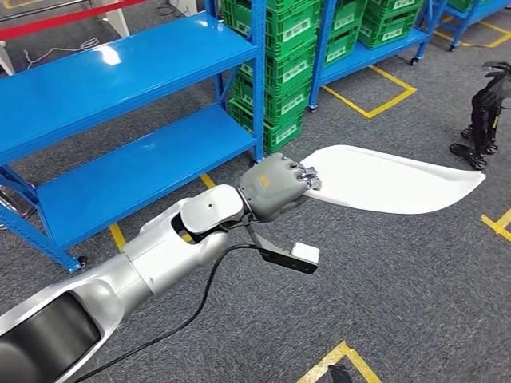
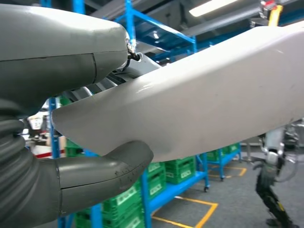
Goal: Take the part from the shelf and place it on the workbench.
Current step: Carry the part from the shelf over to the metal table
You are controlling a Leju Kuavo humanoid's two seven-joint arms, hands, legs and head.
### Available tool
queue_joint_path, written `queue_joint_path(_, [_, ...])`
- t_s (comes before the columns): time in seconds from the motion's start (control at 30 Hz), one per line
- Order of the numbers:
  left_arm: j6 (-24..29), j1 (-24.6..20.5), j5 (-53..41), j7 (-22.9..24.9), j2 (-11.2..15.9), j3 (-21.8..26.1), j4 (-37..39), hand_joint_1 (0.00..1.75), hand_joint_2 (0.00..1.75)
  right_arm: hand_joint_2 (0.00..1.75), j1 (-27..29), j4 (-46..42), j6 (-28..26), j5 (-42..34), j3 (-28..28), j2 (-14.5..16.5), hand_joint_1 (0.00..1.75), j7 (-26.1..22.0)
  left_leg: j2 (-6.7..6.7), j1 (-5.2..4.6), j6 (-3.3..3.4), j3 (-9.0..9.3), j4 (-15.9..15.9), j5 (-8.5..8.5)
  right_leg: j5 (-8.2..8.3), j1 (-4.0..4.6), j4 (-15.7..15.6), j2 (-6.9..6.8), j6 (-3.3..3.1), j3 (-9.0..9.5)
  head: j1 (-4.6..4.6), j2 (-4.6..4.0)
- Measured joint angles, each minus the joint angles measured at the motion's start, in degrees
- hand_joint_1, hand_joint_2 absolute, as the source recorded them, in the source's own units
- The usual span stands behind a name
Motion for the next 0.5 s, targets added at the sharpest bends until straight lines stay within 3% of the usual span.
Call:
queue_joint_path(0.03, [0.0,0.0,0.0,0.0,0.0,0.0,0.0,1.75,1.75,1.75,0.0,0.0,0.0,0.0,0.0,0.0,0.0,0.0,0.54,-0.18,-0.2,-0.03,0.0,0.0,-0.06,0.16,-0.3,0.05,-0.39,-0.03,-0.04,-0.01])
queue_joint_path(0.1, [0.0,-0.1,0.0,0.0,0.0,0.0,-0.1,1.75,1.75,1.75,0.1,0.0,0.0,0.0,0.0,0.0,0.0,0.0,1.43,-0.1,-0.7,-0.01,0.1,-0.19,0.29,-0.01,-0.4,1.65,-1.01,-0.5,-0.07,-0.01])
queue_joint_path(0.17, [0.1,-0.1,0.0,0.0,0.0,0.0,-0.2,1.75,1.75,1.75,0.1,0.0,0.0,0.1,0.0,0.0,0.0,0.0,-0.34,0.16,-1.34,-0.78,2.2,-2.08,0.66,-0.28,-0.6,3.01,-1.62,-0.72,-0.12,-0.01])
queue_joint_path(0.23, [0.1,0.0,0.0,0.0,0.3,0.0,-0.3,1.75,1.75,1.75,0.0,0.0,0.0,0.1,0.0,0.0,0.0,0.0,-3.46,0.4,-1.79,-3.61,8.9,-6.01,1.0,-0.52,-0.7,4.42,-2.08,-1.01,-0.24,-0.01])
queue_joint_path(0.27, [0.1,0.1,0.0,0.0,0.5,0.0,-0.3,1.75,1.75,1.75,0.0,0.0,0.0,0.2,0.0,0.0,0.0,0.0,-4.3,0.47,-1.89,-5.39,12.8,-7.76,1.14,-0.58,-0.7,5.23,-2.2,-1.19,-0.27,-0.01])
queue_joint_path(0.3, [0.1,0.3,0.0,0.0,0.7,0.0,-0.3,1.75,1.75,1.75,0.0,0.0,0.0,0.2,0.0,0.0,0.0,0.0,-4.65,0.52,-1.94,-6.72,15.6,-8.62,1.27,-0.62,-0.7,6.08,-2.22,-1.35,-0.29,-0.01])
queue_joint_path(0.33, [0.2,0.5,0.0,0.0,0.8,0.0,-0.3,1.75,1.75,1.75,0.1,0.0,0.0,0.3,0.0,0.0,0.0,0.0,-4.8,0.57,-1.94,-7.2,16.5,-8.33,1.42,-0.68,-0.7,6.91,-2.14,-1.49,-0.28,-0.01])
queue_joint_path(0.4, [0.2,0.5,0.0,0.0,0.9,0.0,-0.3,1.75,1.75,1.75,0.1,0.0,0.0,0.5,0.0,0.0,0.0,0.0,-5.61,0.81,-1.92,-5.04,12.0,-4.89,1.74,-0.9,-0.7,8.6,-1.76,-1.71,-0.28,0.0])
queue_joint_path(0.47, [0.2,0.3,0.0,0.0,1.0,0.0,-0.3,1.75,1.75,1.75,-0.1,0.0,-0.1,0.7,0.0,0.0,0.0,0.0,-8.53,1.36,-1.94,-1.39,4.4,-1.62,2.08,-1.06,-0.5,10.16,-1.14,-2.15,-0.35,0.0])
queue_joint_path(0.5, [0.3,0.3,0.0,0.0,1.0,0.0,-0.3,1.75,1.75,1.75,-0.2,0.0,-0.1,0.9,0.0,0.0,0.0,0.0,-9.71,1.54,-1.87,-0.33,2.1,-1.01,2.34,-1.14,-0.5,10.82,-0.76,-2.51,-0.35,0.0])
